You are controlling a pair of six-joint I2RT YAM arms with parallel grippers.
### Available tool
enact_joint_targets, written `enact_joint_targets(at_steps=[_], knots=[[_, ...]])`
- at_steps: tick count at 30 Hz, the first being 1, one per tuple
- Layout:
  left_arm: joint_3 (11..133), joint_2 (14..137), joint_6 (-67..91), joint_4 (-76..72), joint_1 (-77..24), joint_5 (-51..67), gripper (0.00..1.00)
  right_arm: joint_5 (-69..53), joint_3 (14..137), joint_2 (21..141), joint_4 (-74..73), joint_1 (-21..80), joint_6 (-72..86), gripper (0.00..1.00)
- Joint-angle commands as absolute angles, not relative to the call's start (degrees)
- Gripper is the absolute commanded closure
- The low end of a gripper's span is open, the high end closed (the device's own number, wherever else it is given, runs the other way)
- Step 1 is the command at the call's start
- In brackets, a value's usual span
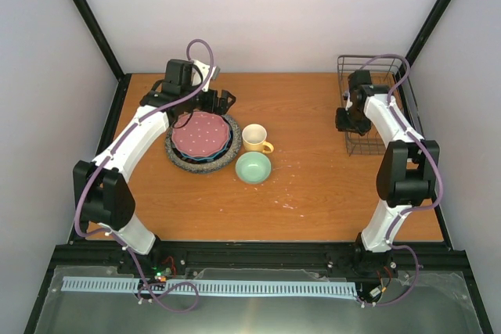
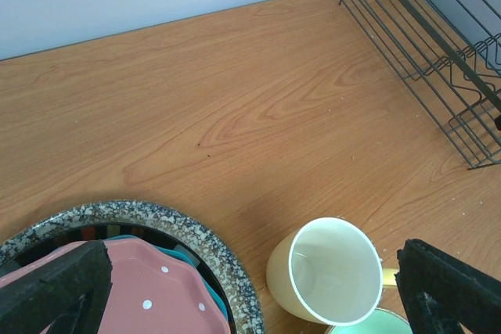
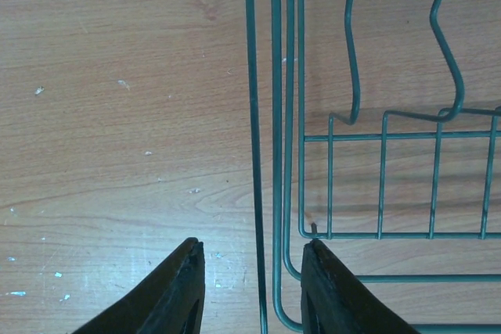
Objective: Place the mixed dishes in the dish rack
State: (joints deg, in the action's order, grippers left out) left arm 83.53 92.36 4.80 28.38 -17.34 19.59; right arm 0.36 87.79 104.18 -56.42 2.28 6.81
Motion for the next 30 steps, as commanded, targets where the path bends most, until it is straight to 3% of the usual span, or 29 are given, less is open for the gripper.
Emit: enact_joint_targets(at_steps=[1,17,25,30], knots=[[82.9,90.9,5.0,27.0,-16.6,20.5,0.0,0.1,87.0,105.6,-56.3,2.1,6.3,0.64],[78.6,88.3,5.5,25.2,-16.1,21.0,0.0,-6.8,81.2,105.2,-57.2,10.2,8.0,0.65],[77.3,87.3,5.6,24.7,-16.0,21.2,0.0,-9.4,77.0,103.4,-58.0,15.8,9.3,0.79],[76.8,86.7,6.0,24.4,-16.0,21.9,0.0,-9.9,73.2,99.7,-59.3,18.2,10.8,0.8]])
